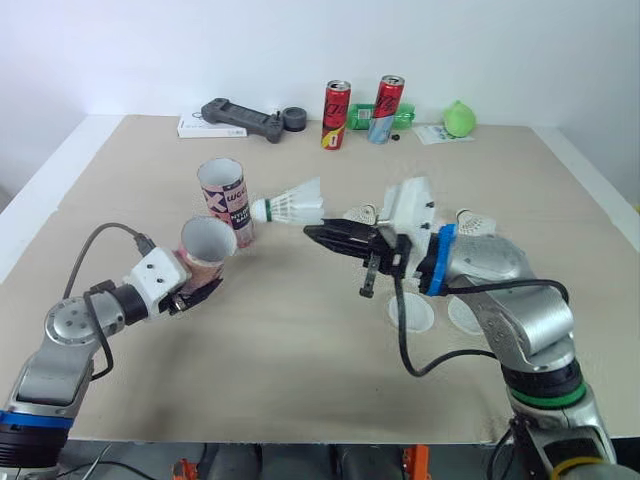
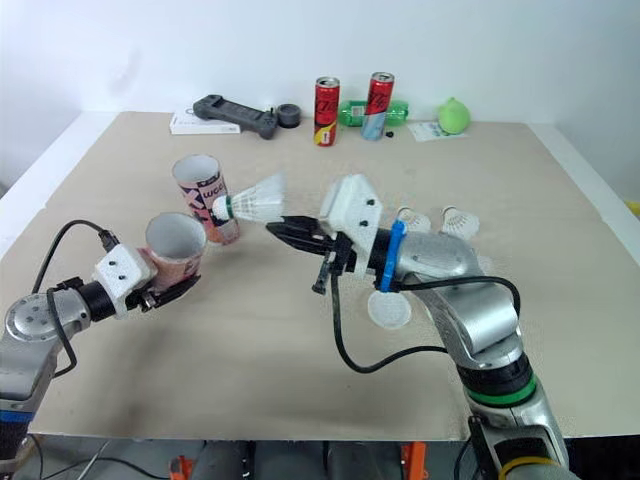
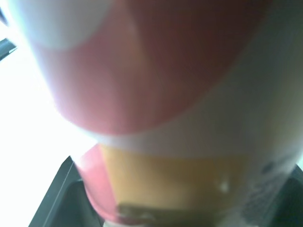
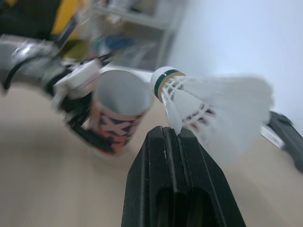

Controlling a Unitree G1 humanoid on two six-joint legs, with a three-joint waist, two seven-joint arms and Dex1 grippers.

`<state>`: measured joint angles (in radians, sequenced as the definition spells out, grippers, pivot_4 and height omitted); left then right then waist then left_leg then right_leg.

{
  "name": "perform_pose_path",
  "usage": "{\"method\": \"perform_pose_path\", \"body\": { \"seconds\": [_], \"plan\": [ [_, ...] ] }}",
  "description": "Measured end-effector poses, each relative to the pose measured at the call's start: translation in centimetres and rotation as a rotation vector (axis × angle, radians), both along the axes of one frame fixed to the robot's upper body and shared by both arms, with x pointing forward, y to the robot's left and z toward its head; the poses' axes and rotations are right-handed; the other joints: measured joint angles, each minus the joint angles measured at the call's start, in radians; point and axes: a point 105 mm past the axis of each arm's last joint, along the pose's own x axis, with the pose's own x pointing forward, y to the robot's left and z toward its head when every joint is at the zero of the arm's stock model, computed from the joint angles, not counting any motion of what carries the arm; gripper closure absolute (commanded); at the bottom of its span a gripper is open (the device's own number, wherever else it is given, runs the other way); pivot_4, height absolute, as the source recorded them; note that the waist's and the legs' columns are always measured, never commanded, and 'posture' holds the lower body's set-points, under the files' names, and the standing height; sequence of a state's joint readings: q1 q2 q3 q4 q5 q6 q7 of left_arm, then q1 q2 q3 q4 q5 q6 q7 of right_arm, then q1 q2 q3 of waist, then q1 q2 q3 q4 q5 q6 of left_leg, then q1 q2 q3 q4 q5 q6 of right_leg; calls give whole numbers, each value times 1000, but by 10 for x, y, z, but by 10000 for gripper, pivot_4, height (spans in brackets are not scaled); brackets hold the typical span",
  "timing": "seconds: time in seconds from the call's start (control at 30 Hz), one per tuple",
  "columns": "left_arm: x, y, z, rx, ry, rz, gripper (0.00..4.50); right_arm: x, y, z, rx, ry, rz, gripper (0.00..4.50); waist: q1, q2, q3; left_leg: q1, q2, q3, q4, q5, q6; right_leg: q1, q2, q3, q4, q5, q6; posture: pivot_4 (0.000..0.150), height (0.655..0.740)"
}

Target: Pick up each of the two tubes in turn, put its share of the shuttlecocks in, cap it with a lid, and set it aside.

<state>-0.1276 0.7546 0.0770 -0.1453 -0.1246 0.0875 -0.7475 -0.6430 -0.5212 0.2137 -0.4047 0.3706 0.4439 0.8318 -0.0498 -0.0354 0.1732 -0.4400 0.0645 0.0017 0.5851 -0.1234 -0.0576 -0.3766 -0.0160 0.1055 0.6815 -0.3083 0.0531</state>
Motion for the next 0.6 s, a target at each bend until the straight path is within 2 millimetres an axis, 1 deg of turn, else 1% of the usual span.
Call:
{"method": "perform_pose_path", "body": {
  "seconds": [0.1,0.13,0.23,0.3,0.33,0.47,0.53,0.57,0.6],
  "plan": [
    [0,-3,1,64,-4,-9,14653,6,15,-5,-57,-49,40,44733,0,1,0,1,1,0,0,0,0,0,1,0,0,0,0,1500,7400],
    [0,-4,1,80,-1,-9,14653,7,23,-10,-98,-79,59,44733,0,1,0,1,1,0,0,0,0,0,1,0,0,0,0,1500,7400],
    [0,-7,3,138,2,-13,14653,8,35,-29,-176,-112,94,44733,0,1,0,1,1,0,0,0,0,0,1,0,0,0,0,1500,7400],
    [0,-8,3,169,4,-12,14653,9,38,-37,-208,-122,107,44733,0,1,0,1,1,1,-1,0,0,-1,1,1,0,1,2,1500,7400],
    [0,-8,4,202,5,-7,14653,9,40,-37,-218,-141,111,44733,0,1,0,1,2,1,-1,0,0,-1,2,1,0,2,4,1500,7400],
    [0,-6,4,214,16,13,14653,8,44,-33,-225,-191,120,44733,-1,2,0,1,5,1,-2,0,0,-2,6,1,1,2,3,1500,7400],
    [1,-5,4,217,22,19,14653,5,47,-32,-212,-197,134,38401,-1,2,0,1,8,1,-2,0,0,-3,9,1,1,2,3,1500,7400],
    [1,-5,5,220,24,21,14653,4,49,-31,-202,-196,141,35972,-1,2,0,1,9,1,-2,0,0,-3,11,1,1,2,3,1500,7400],
    [2,-5,5,223,27,23,14653,3,50,-30,-179,-182,145,31289,-1,2,0,2,11,1,-2,0,0,-3,12,1,1,2,2,1500,7400]
  ]
}}
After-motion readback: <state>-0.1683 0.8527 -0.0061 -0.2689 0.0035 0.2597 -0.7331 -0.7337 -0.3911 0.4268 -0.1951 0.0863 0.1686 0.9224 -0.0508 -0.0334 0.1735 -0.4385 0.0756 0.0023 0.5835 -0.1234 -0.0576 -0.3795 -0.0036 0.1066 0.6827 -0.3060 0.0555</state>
